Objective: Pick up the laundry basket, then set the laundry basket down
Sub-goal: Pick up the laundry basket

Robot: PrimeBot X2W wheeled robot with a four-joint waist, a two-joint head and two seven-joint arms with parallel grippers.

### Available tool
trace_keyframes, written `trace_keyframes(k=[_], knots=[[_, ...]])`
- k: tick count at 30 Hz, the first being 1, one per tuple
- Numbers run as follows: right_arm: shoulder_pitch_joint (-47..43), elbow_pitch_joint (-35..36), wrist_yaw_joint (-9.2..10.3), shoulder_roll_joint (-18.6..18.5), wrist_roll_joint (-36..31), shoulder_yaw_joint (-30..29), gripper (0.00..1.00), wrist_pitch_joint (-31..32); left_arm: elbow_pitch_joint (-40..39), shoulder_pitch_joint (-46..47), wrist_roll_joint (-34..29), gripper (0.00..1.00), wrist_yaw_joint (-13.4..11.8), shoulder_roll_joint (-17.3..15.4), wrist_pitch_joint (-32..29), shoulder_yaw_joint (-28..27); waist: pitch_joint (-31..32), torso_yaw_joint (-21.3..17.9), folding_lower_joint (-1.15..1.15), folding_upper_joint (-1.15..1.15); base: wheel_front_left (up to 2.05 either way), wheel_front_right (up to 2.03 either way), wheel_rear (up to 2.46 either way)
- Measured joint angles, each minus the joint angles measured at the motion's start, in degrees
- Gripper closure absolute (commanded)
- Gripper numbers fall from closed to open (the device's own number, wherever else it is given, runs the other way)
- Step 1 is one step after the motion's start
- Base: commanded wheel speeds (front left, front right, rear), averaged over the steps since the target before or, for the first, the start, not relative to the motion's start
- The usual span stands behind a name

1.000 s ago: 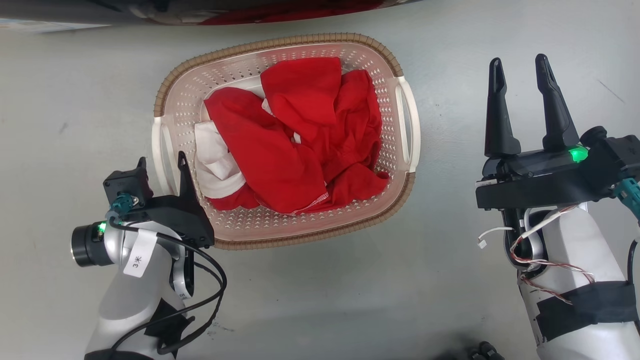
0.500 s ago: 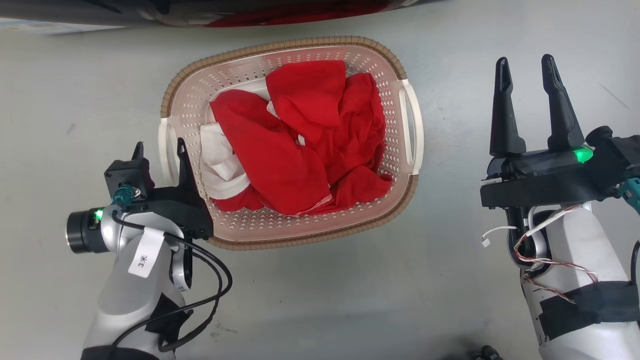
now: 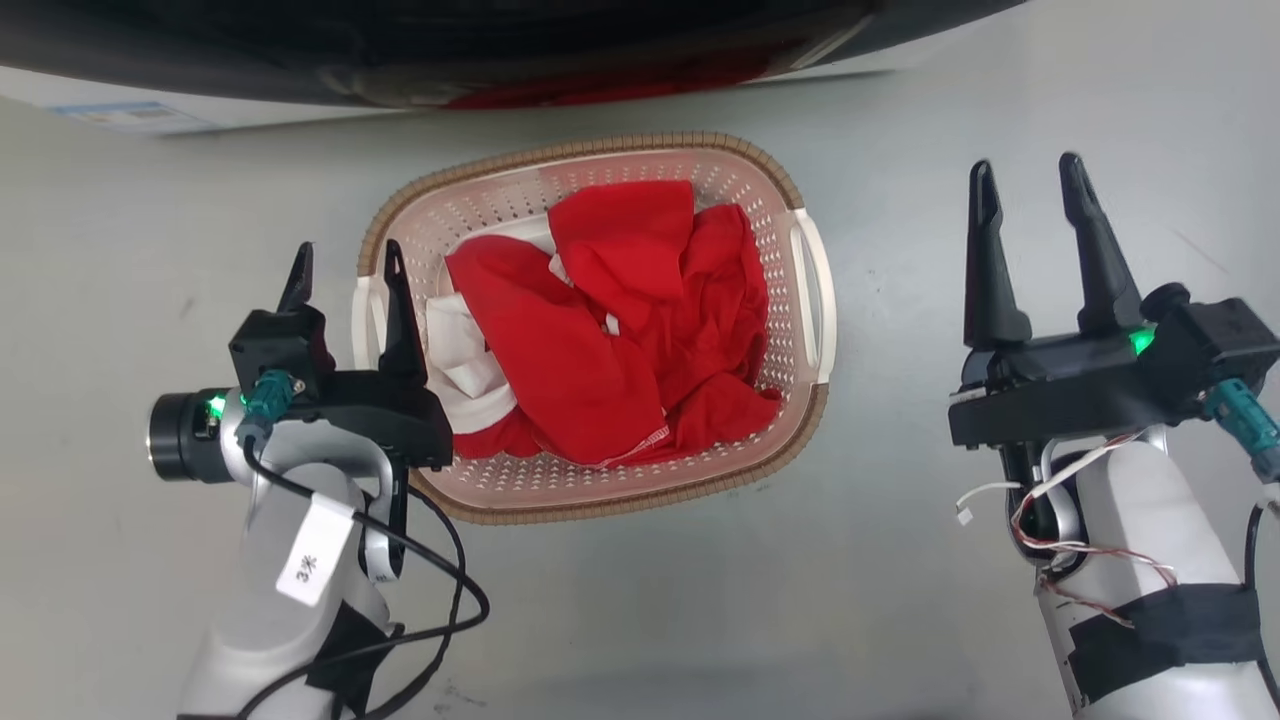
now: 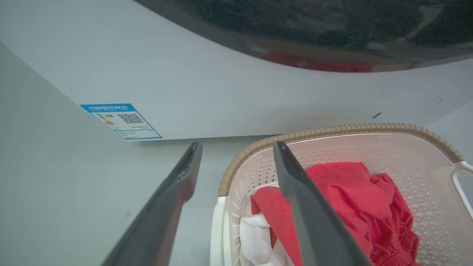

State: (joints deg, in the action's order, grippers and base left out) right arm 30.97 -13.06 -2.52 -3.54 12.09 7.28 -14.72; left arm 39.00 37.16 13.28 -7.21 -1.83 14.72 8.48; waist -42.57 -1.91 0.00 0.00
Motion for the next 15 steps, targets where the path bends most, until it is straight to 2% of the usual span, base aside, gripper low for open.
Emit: trace_keyframes(k=[15], knots=[[-6.8,-2.0,-0.35,0.1,-0.6,0.2,0.0,0.0,-10.2,-10.8,0.8,0.0,0.0,-0.1,0.0,2.1,10.9,0.8,-0.01,0.0,0.0,0.0,0.0]])
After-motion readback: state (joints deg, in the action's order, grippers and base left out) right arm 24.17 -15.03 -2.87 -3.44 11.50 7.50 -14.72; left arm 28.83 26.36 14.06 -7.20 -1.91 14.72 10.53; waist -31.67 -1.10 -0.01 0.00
